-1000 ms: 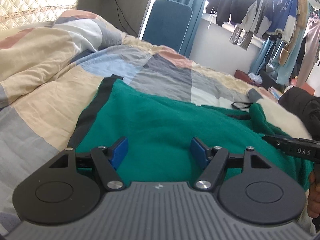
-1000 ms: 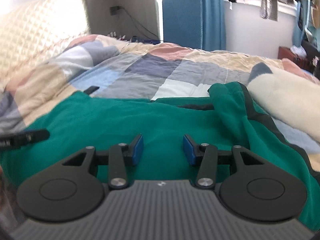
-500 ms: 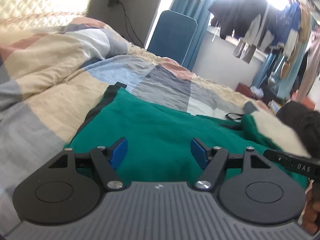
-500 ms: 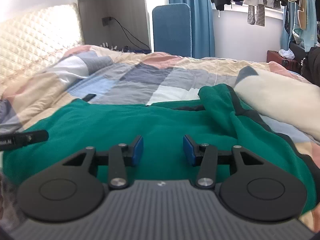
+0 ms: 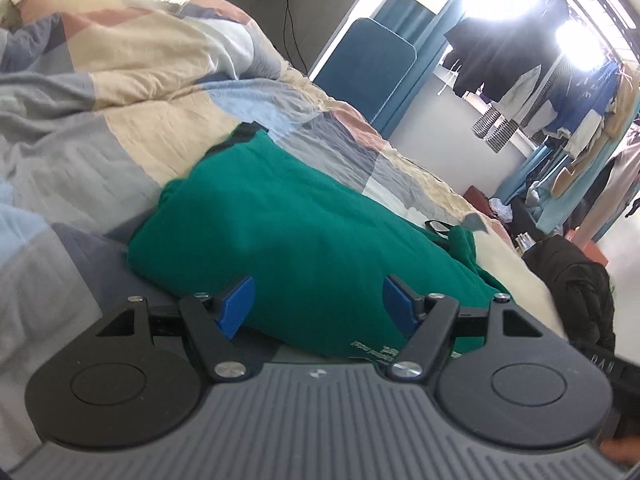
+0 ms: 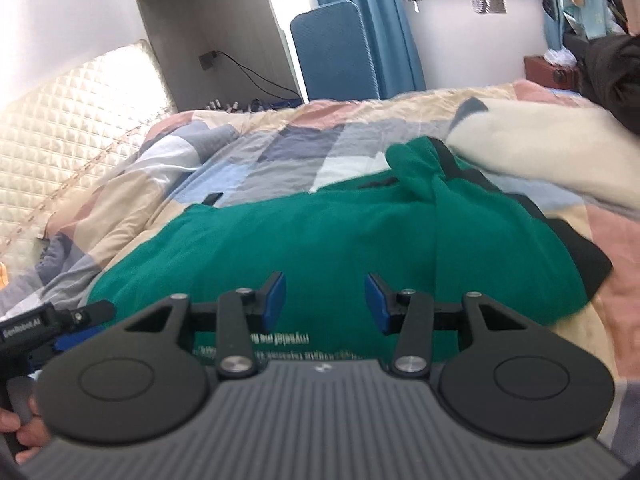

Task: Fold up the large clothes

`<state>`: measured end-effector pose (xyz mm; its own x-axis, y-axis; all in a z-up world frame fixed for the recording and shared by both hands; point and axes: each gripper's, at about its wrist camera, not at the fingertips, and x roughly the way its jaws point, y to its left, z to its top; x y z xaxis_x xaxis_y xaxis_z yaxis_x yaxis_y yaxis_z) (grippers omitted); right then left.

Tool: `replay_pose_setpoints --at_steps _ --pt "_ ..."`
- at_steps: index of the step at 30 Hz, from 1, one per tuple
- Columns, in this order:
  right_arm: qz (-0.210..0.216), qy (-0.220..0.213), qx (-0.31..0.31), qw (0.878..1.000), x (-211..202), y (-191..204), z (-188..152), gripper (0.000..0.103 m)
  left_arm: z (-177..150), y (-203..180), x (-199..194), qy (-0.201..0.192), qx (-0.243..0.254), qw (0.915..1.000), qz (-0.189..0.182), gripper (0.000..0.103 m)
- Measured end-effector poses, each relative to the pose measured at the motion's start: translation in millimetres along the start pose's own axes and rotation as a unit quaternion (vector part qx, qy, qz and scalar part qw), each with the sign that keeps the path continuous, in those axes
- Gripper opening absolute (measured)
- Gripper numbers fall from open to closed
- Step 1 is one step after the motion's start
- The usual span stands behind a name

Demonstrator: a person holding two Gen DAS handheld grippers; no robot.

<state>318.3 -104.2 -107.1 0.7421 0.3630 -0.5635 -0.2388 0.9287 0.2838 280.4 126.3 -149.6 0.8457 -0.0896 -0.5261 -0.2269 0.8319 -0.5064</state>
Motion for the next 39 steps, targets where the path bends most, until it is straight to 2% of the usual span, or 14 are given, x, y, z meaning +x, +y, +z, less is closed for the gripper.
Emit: replay_pose_setpoints --at_steps 4,9,11,12,14,15,18,21,25,28,30,32,35,39 --pt "-0.003 0.021 0.046 0.999 8 -14 -6 0.055 -2 8 17 0.002 -0.022 0.9997 -0.006 0.078" --pt "0.014 0.061 0.134 0.989 34 -37 -9 0.064 2 21 43 0.013 -0.048 0.9987 -0.013 0.084" --pt "0.017 0.068 0.159 0.985 42 -46 -12 0.075 3 27 48 0.011 -0.055 0.9981 -0.023 0.087" --pt "0.019 0.067 0.172 0.983 46 -50 -13 0.085 4 30 50 0.011 -0.06 0.9978 -0.027 0.088" --pt "0.032 0.065 0.215 0.974 53 -60 -14 0.09 4 32 51 0.014 -0.07 0.9969 -0.034 0.091" --pt "0.041 0.065 0.237 0.968 56 -64 -15 0.097 4 34 51 0.016 -0.075 0.9963 -0.038 0.092" --pt "0.069 0.063 0.295 0.951 63 -73 -18 0.103 4 39 52 0.037 -0.107 0.9923 -0.05 0.094" --pt "0.079 0.056 0.327 0.94 68 -83 -21 0.103 1 49 48 0.056 -0.15 0.9846 -0.07 0.095" --pt "0.094 0.046 0.392 0.914 75 -97 -27 0.103 -1 68 52 0.068 -0.204 0.9742 -0.069 0.096" --pt "0.104 0.042 0.433 0.894 74 -105 -33 0.103 -5 89 58 0.074 -0.268 0.9579 -0.071 0.096" --pt "0.103 0.045 0.447 0.887 72 -107 -36 0.103 -8 98 62 0.077 -0.297 0.9486 -0.077 0.096" --pt "0.102 0.056 0.471 0.874 70 -108 -43 0.103 -10 105 66 0.071 -0.32 0.9406 -0.088 0.096" --pt "0.105 0.076 0.512 0.849 73 -112 -57 0.103 -9 109 74 0.057 -0.339 0.9342 -0.096 0.096" --pt "0.098 0.072 0.534 0.837 85 -119 -61 0.103 -9 113 84 0.039 -0.363 0.9263 -0.091 0.094"
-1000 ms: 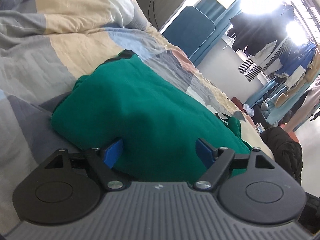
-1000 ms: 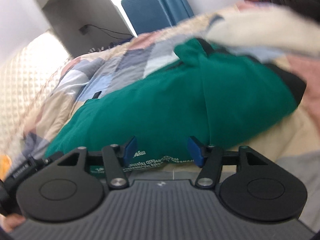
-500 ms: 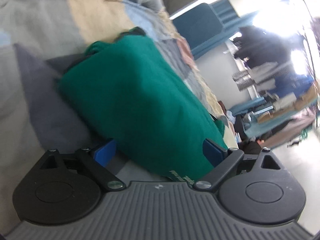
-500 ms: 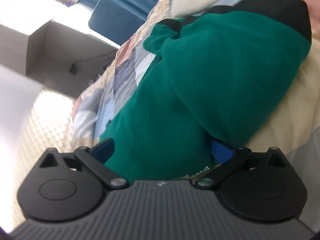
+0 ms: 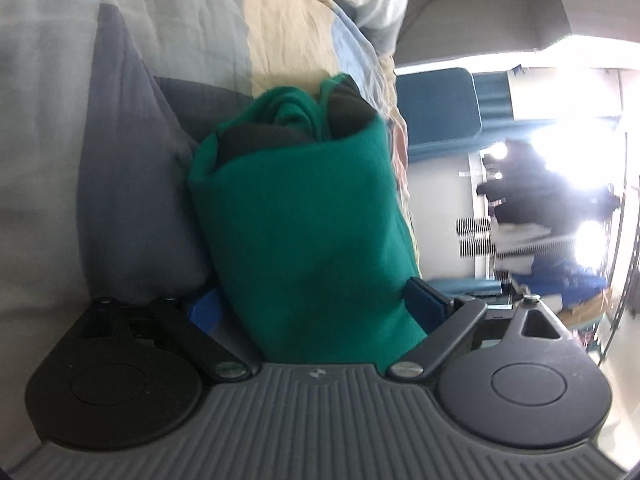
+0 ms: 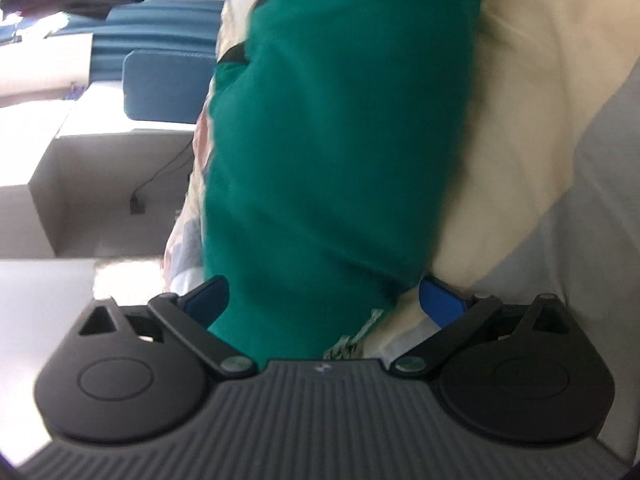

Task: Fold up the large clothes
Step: 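Grasp the folded hoodie end with both grippers and roll it over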

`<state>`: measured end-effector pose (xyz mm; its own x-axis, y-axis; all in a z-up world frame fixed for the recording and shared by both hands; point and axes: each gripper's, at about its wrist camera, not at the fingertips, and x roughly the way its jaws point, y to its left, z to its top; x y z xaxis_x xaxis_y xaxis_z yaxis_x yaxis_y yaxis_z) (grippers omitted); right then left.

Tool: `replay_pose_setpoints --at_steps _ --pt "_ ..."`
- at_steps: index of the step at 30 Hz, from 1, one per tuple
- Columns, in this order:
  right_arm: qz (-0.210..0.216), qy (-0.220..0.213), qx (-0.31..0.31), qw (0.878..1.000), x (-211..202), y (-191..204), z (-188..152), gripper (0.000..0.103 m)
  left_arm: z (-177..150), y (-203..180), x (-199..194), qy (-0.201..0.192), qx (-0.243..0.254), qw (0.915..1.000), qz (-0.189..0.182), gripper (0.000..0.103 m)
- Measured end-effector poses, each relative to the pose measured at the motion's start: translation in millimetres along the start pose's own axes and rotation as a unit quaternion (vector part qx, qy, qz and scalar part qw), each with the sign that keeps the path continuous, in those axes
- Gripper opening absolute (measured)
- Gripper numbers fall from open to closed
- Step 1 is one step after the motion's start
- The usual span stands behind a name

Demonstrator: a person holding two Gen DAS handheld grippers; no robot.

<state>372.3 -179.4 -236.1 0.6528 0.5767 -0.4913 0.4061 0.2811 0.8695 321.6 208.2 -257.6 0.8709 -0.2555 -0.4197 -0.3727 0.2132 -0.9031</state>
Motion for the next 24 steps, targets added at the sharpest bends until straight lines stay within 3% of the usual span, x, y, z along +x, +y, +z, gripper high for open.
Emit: replay_pose_setpoints --at_steps 6,9,12,13,14,16,18,21,24 --pt "-0.001 -0.028 -0.027 0.999 18 13 6 0.103 8 -3 10 -0.023 -0.004 0.9997 -0.001 0.093" --pt "0.006 -0.042 -0.028 0.999 28 14 12 0.103 14 -9 16 -0.036 0.005 0.9993 0.006 0.084" --pt "0.004 -0.049 -0.051 0.997 31 19 13 0.1 13 -11 17 -0.045 0.027 0.9985 0.018 0.063" --pt "0.005 -0.055 -0.071 0.996 30 22 11 0.08 13 -14 17 -0.047 0.039 0.998 0.015 0.049" --pt "0.004 -0.058 -0.089 0.994 28 25 11 0.073 13 -18 15 -0.049 0.056 0.9972 0.012 0.041" --pt "0.01 -0.057 -0.105 0.993 24 29 13 0.048 11 -27 12 -0.053 0.083 0.995 0.014 0.033" --pt "0.012 -0.053 -0.112 0.992 16 33 17 0.035 7 -37 5 -0.06 0.11 0.9919 0.016 0.028" --pt "0.018 -0.057 -0.142 0.988 2 41 15 0.026 -1 -45 -7 -0.063 0.129 0.9895 0.01 0.024" --pt "0.019 -0.062 -0.168 0.984 -21 46 4 0.023 -12 -49 -28 -0.063 0.146 0.9871 0.014 0.024"
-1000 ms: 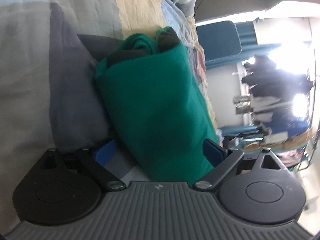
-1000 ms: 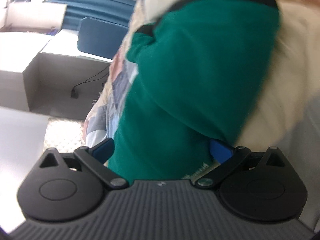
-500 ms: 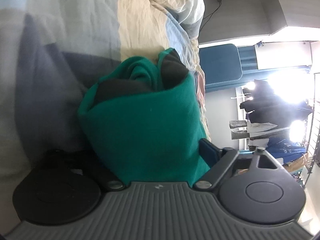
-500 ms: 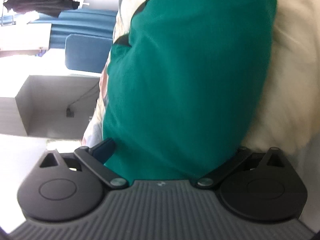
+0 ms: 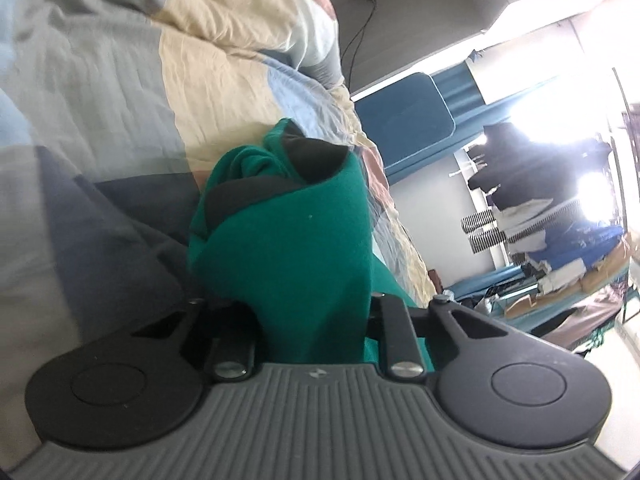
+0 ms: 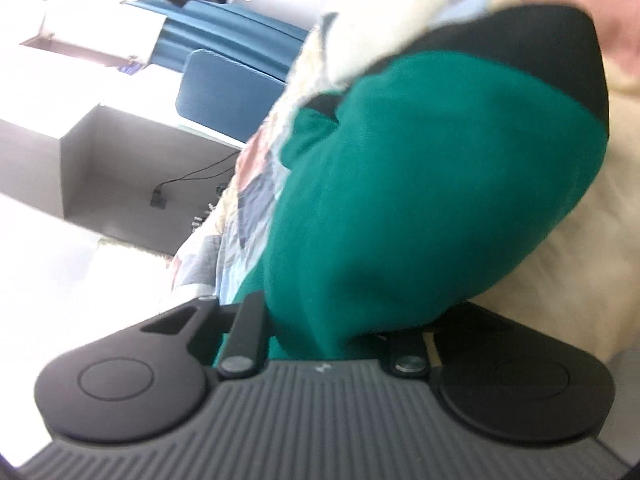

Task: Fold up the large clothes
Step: 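Grasp the folded hoodie end with both grippers and roll it over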

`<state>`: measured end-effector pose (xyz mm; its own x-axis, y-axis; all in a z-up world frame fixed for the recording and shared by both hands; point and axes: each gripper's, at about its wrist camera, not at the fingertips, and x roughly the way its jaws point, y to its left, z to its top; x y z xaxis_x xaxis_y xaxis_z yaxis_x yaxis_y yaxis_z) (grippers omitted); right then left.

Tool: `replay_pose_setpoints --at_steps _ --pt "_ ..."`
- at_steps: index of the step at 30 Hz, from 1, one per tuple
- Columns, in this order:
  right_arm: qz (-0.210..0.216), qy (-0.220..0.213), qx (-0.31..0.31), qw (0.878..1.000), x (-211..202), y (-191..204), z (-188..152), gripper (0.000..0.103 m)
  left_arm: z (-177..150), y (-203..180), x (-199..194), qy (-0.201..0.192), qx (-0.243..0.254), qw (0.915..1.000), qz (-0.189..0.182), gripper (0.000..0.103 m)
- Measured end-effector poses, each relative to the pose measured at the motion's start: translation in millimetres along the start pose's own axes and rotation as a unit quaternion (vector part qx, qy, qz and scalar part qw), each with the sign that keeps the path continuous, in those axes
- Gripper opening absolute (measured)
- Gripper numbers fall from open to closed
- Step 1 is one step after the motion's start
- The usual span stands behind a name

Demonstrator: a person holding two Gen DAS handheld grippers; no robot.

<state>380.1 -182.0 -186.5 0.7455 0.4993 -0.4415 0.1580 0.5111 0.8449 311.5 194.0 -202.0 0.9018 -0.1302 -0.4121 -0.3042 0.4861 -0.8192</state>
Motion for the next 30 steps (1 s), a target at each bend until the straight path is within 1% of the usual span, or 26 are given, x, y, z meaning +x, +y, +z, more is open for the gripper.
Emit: replay_pose_setpoints --at_steps 2,7,13,16,18,20,21,22,23,24,25,30 --pt "0.002 0.001 -0.013 1.0 -14 5 -1 0.023 -3 -5 -18 0.003 0.006 1.0 -0.002 0.024" --pt "0.002 0.013 -0.021 1.0 -59 9 -10 0.023 -13 -15 -65 0.015 0.007 0.9999 -0.003 0.024" --pt "0.005 0.011 -0.045 0.999 -111 13 -25 0.023 -41 -13 -128 0.031 -0.002 0.9995 0.009 0.024" --pt "-0.005 0.015 -0.052 0.999 -131 8 -34 0.024 -51 -11 -143 0.039 0.0 0.9992 0.01 0.025" --pt "-0.012 0.024 -0.037 0.999 -136 0 -37 0.026 -54 -10 -144 0.044 0.001 0.999 0.01 0.028" --pt "-0.011 0.037 -0.018 0.999 -138 -8 -35 0.029 -56 -10 -143 0.048 -0.002 0.9988 0.011 0.036" --pt "-0.006 0.044 -0.012 0.999 -138 -9 -33 0.034 -55 -10 -143 0.05 -0.005 0.9987 0.007 0.039" --pt "0.002 0.046 -0.009 0.999 -138 -8 -32 0.042 -53 -10 -140 0.051 -0.009 0.9987 0.003 0.045" --pt "0.015 0.047 -0.007 0.999 -140 -7 -33 0.046 -52 -10 -141 0.051 -0.011 0.9986 -0.004 0.049" --pt "0.03 0.047 -0.008 0.998 -141 -5 -33 0.054 -50 -11 -140 0.049 -0.009 0.9987 -0.011 0.05" --pt "0.04 0.045 -0.009 0.998 -145 -4 -33 0.055 -50 -13 -143 0.046 -0.006 0.9988 -0.017 0.051" --pt "0.074 0.03 -0.023 0.997 -149 4 -33 0.055 -42 -19 -155 0.026 -0.003 0.9977 -0.062 0.053"
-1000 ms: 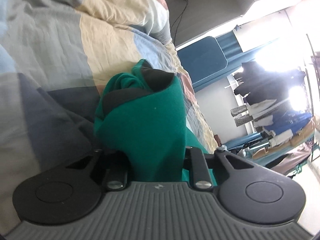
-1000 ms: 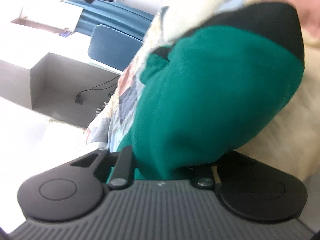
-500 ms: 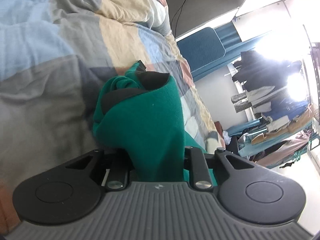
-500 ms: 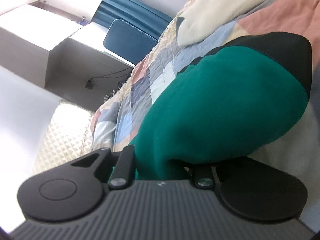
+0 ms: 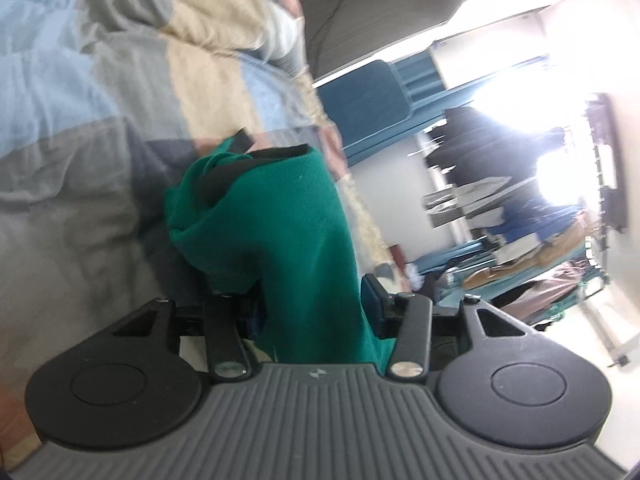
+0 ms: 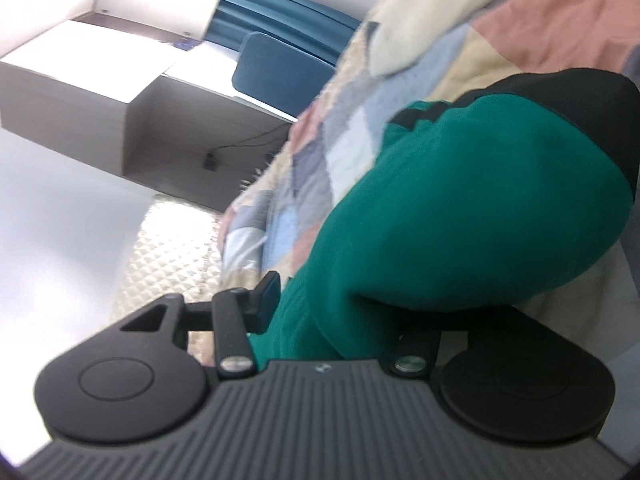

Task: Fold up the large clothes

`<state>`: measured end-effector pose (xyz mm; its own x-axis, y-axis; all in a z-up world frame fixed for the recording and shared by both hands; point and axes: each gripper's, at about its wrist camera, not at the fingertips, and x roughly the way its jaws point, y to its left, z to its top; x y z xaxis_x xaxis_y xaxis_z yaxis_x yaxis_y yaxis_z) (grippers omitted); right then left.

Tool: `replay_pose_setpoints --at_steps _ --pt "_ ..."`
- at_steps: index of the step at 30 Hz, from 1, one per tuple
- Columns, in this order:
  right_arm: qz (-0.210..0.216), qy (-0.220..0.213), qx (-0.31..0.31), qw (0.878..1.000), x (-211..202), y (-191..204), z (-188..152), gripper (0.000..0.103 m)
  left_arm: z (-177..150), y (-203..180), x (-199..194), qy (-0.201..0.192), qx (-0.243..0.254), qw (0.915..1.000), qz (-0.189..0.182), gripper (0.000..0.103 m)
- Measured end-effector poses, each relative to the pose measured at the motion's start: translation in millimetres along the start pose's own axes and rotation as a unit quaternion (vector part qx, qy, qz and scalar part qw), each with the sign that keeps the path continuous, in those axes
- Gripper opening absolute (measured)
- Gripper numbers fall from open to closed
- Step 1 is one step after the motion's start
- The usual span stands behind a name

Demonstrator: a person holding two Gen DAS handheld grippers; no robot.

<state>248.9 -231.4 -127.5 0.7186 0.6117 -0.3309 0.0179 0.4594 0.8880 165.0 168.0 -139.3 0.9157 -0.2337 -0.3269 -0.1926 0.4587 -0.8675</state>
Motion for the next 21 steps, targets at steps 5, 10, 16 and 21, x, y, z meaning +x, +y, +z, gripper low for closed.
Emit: replay_pose_setpoints --at_steps 5,10,16,21 --pt "0.019 -0.015 -0.024 0.999 1 13 8 0.055 10 -14 5 -0.021 0.032 0.9989 -0.027 0.056" --pt "-0.006 -0.019 -0.056 0.998 23 26 25 0.055 22 -30 28 -0.023 0.076 0.9966 -0.023 0.056" --pt "-0.023 -0.02 -0.089 0.996 49 34 47 0.055 30 -56 65 -0.04 0.163 0.9859 0.006 0.058" --pt "-0.051 -0.015 -0.144 0.988 80 44 64 0.055 41 -65 107 -0.049 0.206 0.977 0.026 0.058"
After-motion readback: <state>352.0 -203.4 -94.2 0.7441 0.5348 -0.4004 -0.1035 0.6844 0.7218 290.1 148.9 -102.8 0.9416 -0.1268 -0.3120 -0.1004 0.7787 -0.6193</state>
